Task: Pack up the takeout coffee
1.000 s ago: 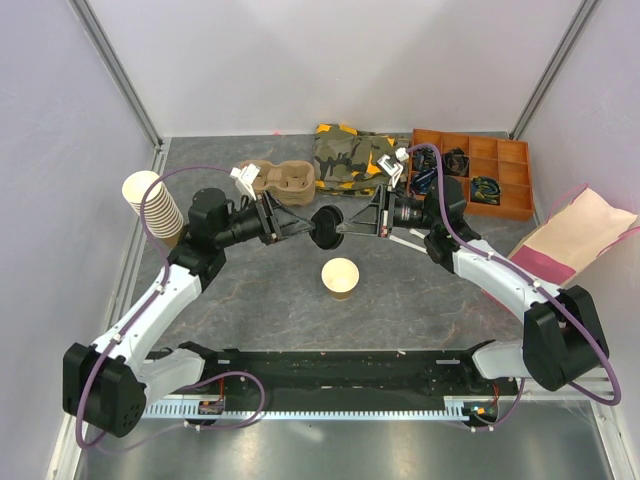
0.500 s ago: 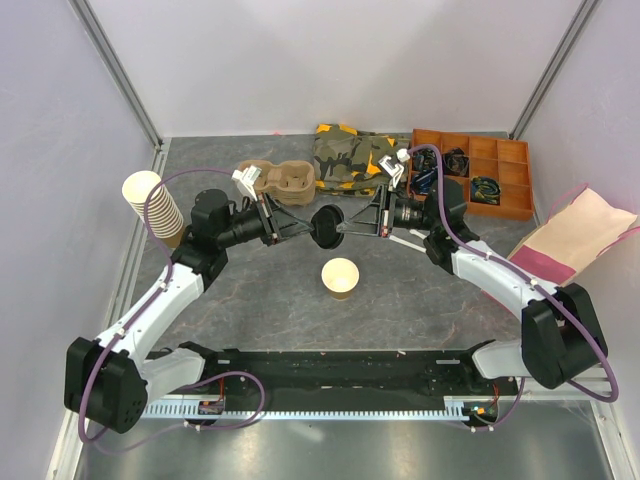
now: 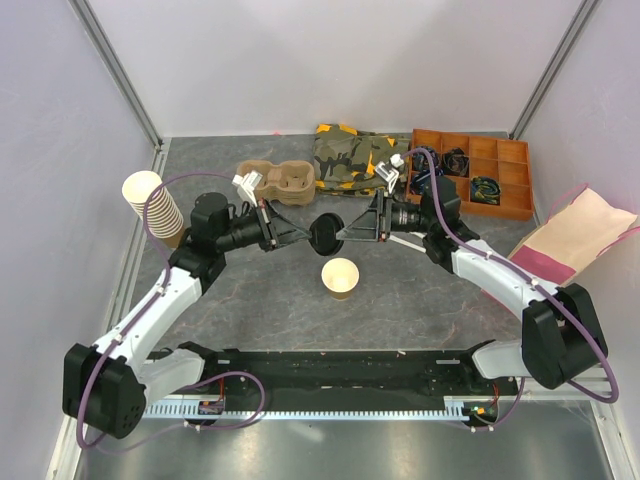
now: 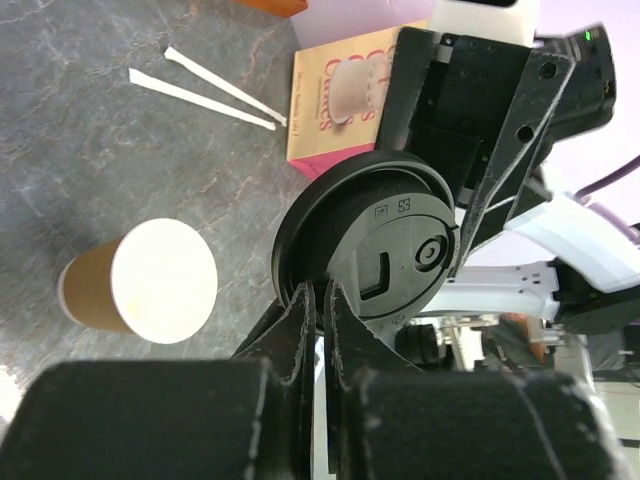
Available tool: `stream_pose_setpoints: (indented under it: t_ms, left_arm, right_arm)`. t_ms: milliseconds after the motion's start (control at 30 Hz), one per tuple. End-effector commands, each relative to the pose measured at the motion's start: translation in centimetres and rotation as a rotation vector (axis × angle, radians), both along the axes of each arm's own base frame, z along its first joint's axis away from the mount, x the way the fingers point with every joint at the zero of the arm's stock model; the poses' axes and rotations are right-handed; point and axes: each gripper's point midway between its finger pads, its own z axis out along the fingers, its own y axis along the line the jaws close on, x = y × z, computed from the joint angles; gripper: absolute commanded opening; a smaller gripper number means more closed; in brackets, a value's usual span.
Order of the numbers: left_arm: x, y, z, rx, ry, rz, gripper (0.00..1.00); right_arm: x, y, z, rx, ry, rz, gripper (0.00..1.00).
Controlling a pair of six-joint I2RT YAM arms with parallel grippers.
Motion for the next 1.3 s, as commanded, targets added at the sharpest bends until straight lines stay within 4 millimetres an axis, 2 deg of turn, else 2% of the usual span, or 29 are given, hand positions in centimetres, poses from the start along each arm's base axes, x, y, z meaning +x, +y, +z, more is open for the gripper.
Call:
stream_pose_setpoints:
  t_ms: [0,33,67,100,133,167,200,233,267,300,333,367,400,433,500,567,600,633,700,733,1067,1267]
  left_arm:
    - [-1.6,0.4,0.2,0.049,-0.083,-0.049,0.02]
    - [-2.0,0.7,-0.8,0.08,-0.039,-0.051,0.02]
    - [-2.1,0.9,-1.3,0.115,-0.065,-0.061,0.02]
    - [-1.8,1.0,-1.3,0.141,-0.078,-0.054,0.02]
    - [-2.3,1.4,-2.3,0.186,-0.036,-0.061,0.02]
    - [-2.2,1.6,-2.9,0.237,-0.064,-0.069,0.02]
    - [-1.6,1.7,-3.2,0.288,-0.061,-0.057,0.02]
    - [-2.1,1.3,-3.5,0.324,-0.065,-0.085,0.02]
    - [-2.7,1.4,-4.6,0.387,-0.049,-0.117,0.02]
    - [-1.8,1.5,-4.8,0.448,-0.066,-0.082,0.02]
    - [-2.3,0.8,-5.0,0.475,-0.079,-0.111,0.02]
    - [-2.5,0.7,-5.3,0.506,-0.09,-0.116,0.02]
    - [-1.8,0.6,-4.7,0.538,-0.124,-0.087,0.02]
    - [-2.4,-0.3,-5.0,0.562,-0.139,-0.122,0.02]
    - [-2.3,-0.8,-4.9,0.614,-0.165,-0.131,0.02]
    - [-2.8,-1.3,-6.6,0.685,-0.124,-0.162,0.02]
    - [-2.6,-1.8,-6.3,0.691,-0.125,-0.17,0.02]
    - [-2.3,-2.0,-7.5,0.724,-0.089,-0.181,0.02]
    - [-2.1,-2.2,-7.8,0.763,-0.066,-0.192,0.02]
    - [-1.9,-2.4,-8.8,0.789,-0.038,-0.203,0.02]
    - [-0.5,-3.4,-9.5,0.846,-0.027,-0.205,0.02]
    - [-0.4,-4.0,-10.1,0.853,-0.021,-0.221,0.02]
  right_arm:
    - [0.3,-0.7,-0.6,-0.099,-0.078,-0.004,0.69]
    - [0.4,-1.2,-1.3,-0.131,-0.042,-0.015,0.74]
    - [0.9,-1.5,-1.3,-0.152,-0.092,-0.025,0.82]
    - [1.1,-1.8,-1.6,-0.17,-0.095,-0.032,0.85]
    - [1.1,-2.6,-2.5,-0.211,-0.052,-0.045,0.87]
    - [1.9,-3.1,-2.9,-0.25,-0.114,-0.07,0.94]
    - [2.3,-3.7,-3.2,-0.278,-0.118,-0.088,0.98]
    - [2.3,-4.7,-4.5,-0.332,-0.08,-0.106,0.98]
    - [3.4,-5.4,-4.8,-0.39,-0.096,-0.159,0.98]
    - [3.8,-6.0,-5.6,-0.448,-0.144,-0.165,0.98]
    - [3.5,-6.7,-6.6,-0.502,-0.113,-0.171,0.98]
    - [3.8,-7.0,-6.7,-0.533,-0.126,-0.186,0.98]
    - [4.2,-7.7,-7.4,-0.581,-0.144,-0.207,0.98]
    - [3.9,-8.0,-7.9,-0.608,-0.13,-0.203,0.98]
    - [3.6,-8.7,-8.7,-0.642,-0.124,-0.215,0.98]
    - [2.9,-9.2,-9.9,-0.674,-0.101,-0.212,0.98]
    - [2.6,-9.2,-10.0,-0.672,-0.102,-0.207,0.98]
    - [2.2,-9.3,-10.6,-0.678,-0.09,-0.199,0.98]
    - [2.0,-9.5,-10.9,-0.683,-0.086,-0.198,0.98]
    - [1.9,-9.5,-11.2,-0.689,-0.083,-0.197,0.98]
    - [2.0,-9.2,-13.0,-0.695,-0.045,-0.16,0.98]
    - [2.2,-8.8,-13.2,-0.676,-0.04,-0.151,0.98]
